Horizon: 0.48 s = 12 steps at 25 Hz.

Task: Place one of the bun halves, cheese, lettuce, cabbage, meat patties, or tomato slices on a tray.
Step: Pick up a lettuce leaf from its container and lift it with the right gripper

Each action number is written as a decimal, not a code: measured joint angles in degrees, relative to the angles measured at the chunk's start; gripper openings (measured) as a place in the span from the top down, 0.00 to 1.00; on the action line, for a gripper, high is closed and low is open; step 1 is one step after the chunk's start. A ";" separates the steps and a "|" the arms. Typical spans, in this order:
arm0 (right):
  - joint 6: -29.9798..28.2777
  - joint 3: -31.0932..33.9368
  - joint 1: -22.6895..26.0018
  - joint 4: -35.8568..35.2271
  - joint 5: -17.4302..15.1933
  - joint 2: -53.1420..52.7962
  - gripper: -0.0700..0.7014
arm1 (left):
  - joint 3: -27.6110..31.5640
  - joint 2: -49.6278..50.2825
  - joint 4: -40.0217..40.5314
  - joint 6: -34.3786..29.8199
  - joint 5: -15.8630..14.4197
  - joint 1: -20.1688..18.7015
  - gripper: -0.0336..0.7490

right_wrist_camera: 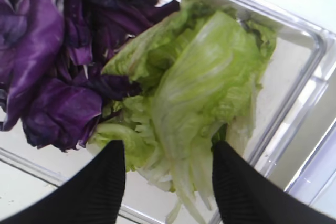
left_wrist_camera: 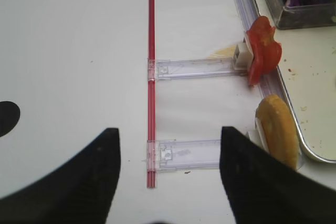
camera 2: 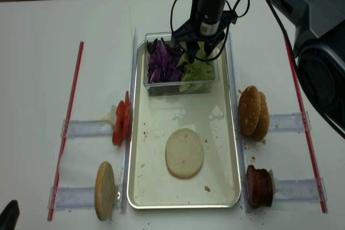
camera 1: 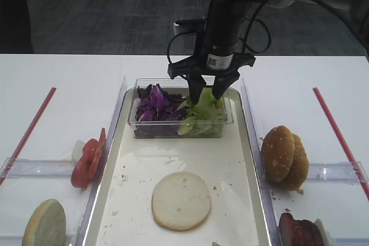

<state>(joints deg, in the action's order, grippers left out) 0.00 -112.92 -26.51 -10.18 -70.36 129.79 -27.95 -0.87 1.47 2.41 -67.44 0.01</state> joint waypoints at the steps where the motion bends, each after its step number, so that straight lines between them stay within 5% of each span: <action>1: 0.00 -0.07 -0.08 0.00 0.00 0.21 0.40 | 0.00 0.00 0.00 0.00 0.00 0.00 0.42; 7: -0.91 -0.07 -0.59 0.50 0.00 2.30 0.41 | 0.00 0.00 0.00 0.00 0.00 0.00 0.42; 12: -1.39 -0.07 -0.87 0.50 0.00 3.28 0.53 | 0.00 0.00 0.00 0.00 0.00 0.00 0.42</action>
<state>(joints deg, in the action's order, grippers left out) -1.39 -112.99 -27.39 -9.68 -70.36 133.06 -27.95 -0.87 1.47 2.41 -67.44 0.01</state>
